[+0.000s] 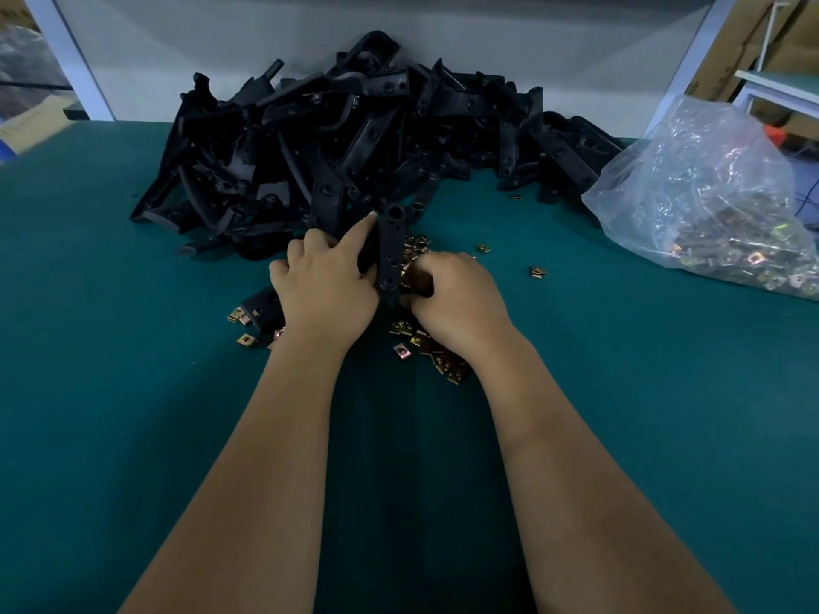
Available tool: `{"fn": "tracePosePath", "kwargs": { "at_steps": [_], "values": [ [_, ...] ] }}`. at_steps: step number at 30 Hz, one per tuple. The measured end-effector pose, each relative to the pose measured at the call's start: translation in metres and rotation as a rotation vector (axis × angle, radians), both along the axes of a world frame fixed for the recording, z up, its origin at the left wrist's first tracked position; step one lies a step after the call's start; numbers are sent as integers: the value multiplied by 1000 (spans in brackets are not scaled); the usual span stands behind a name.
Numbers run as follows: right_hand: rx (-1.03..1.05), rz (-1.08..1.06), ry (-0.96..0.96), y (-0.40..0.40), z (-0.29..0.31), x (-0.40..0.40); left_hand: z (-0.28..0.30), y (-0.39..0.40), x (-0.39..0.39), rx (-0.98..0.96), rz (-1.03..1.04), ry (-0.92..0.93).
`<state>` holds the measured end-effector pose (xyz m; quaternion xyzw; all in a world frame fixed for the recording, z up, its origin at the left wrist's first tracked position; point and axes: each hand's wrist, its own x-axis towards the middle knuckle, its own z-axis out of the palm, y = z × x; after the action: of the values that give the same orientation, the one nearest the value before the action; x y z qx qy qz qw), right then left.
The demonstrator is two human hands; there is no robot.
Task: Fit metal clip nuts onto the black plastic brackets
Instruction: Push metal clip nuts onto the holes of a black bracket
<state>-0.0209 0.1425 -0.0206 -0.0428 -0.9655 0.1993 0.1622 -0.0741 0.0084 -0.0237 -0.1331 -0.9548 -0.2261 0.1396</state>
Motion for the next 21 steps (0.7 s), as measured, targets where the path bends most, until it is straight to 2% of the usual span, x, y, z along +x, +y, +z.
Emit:
{"fn": "tracePosePath", "kwargs": {
  "at_steps": [3,6,9,11,16,21],
  "values": [
    [-256,-76,103,1,1,0,0,1,1,25,-29,-3],
    [-624,-174,211,4,7,1,1,2,4,86,-69,19],
    [-1011,-187,265,8,13,3,2,4,5,114,-88,51],
    [-1197,-163,286,9,14,5,2,5,6,126,-97,60],
    [-1406,-85,293,11,13,5,0,6,7,156,-89,73],
    [-1362,0,300,12,11,4,1,7,7,198,-60,77]
  ]
}}
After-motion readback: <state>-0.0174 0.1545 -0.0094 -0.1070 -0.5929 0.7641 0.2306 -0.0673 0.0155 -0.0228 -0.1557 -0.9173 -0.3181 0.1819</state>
